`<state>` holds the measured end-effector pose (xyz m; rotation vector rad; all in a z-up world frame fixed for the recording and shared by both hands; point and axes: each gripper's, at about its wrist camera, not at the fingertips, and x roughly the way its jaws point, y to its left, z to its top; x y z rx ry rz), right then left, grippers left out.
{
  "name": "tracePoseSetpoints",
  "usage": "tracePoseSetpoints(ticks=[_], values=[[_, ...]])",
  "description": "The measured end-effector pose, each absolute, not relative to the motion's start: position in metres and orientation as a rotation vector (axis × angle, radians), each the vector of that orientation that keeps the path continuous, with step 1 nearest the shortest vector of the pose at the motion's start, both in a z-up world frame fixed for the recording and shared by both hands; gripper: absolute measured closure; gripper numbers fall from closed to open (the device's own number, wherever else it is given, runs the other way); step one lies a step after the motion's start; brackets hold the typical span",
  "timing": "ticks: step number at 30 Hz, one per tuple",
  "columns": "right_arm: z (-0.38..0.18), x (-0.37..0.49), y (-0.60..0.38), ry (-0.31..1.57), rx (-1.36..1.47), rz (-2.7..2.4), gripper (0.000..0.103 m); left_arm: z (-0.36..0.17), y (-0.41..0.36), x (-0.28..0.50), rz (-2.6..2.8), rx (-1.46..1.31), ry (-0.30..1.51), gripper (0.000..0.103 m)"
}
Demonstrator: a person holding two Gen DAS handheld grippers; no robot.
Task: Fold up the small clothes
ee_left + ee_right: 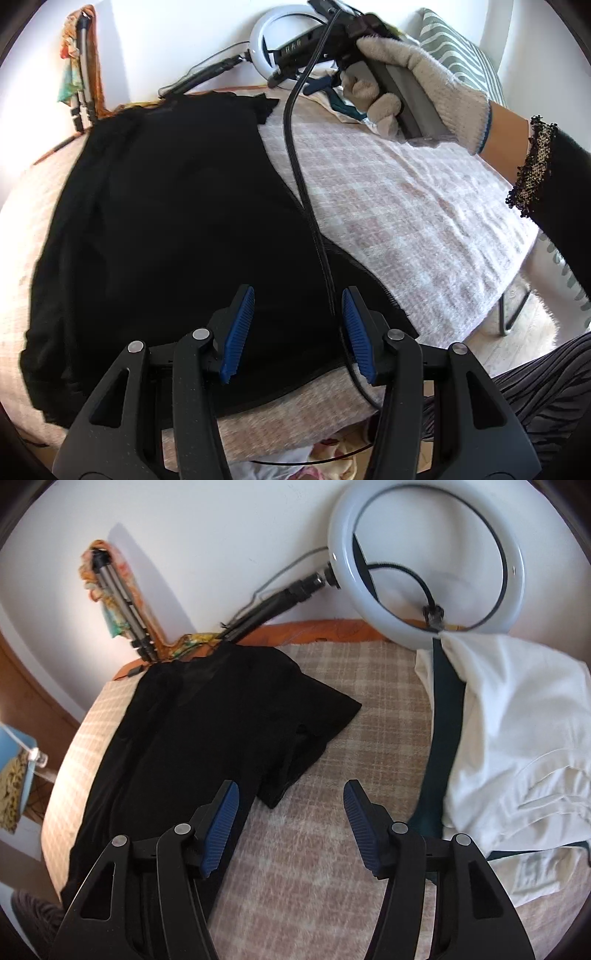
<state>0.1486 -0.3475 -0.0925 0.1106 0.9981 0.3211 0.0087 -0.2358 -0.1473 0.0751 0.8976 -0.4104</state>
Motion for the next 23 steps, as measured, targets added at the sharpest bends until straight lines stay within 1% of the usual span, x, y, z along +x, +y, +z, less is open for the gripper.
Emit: tracePoseSetpoints(ticks=[4, 5, 6, 7, 11, 12, 13, 14, 16, 18, 19, 21, 23], values=[[-0.103, 0.143, -0.337, 0.999, 0.070, 0.257, 0.045, -0.130, -0.206, 0.006, -0.305, 0.044, 0.857, 0.050], [-0.103, 0.140, -0.336, 0.996, 0.067, 0.242, 0.045, -0.123, -0.196, 0.008, -0.271, 0.044, 0.848, 0.047], [-0.103, 0.134, -0.334, 0.987, 0.059, 0.226, 0.045, -0.115, -0.187, 0.010, -0.241, 0.053, 0.830, 0.035], [-0.100, 0.125, -0.332, 0.963, 0.044, 0.206, 0.045, -0.107, -0.179, 0.010, -0.217, 0.052, 0.799, 0.031], [-0.072, 0.076, -0.328, 0.851, 0.009, 0.149, 0.045, -0.061, -0.154, 0.013, -0.140, 0.050, 0.671, 0.030], [-0.066, 0.066, -0.329, 0.837, 0.014, 0.145, 0.044, -0.049, -0.146, 0.015, -0.132, 0.029, 0.643, 0.023], [-0.058, 0.052, -0.329, 0.820, 0.028, 0.148, 0.041, -0.042, -0.141, 0.017, -0.127, 0.012, 0.626, 0.014], [-0.052, 0.041, -0.328, 0.809, 0.032, 0.150, 0.039, -0.034, -0.134, 0.019, -0.128, -0.008, 0.608, 0.012], [-0.037, 0.016, -0.324, 0.779, 0.009, 0.149, 0.038, -0.025, -0.123, 0.020, -0.126, -0.019, 0.587, 0.011], [-0.029, -0.002, -0.317, 0.744, -0.035, 0.146, 0.033, -0.021, -0.116, 0.022, -0.119, -0.010, 0.581, 0.011], [-0.025, -0.015, -0.313, 0.724, -0.051, 0.139, 0.027, -0.020, -0.114, 0.022, -0.125, -0.012, 0.572, 0.011], [-0.024, -0.025, -0.311, 0.721, -0.031, 0.140, 0.026, -0.023, -0.104, 0.026, -0.117, -0.012, 0.561, 0.012], [-0.030, -0.024, -0.310, 0.736, -0.021, 0.134, 0.026, -0.025, -0.091, 0.034, -0.118, -0.039, 0.589, 0.013]])
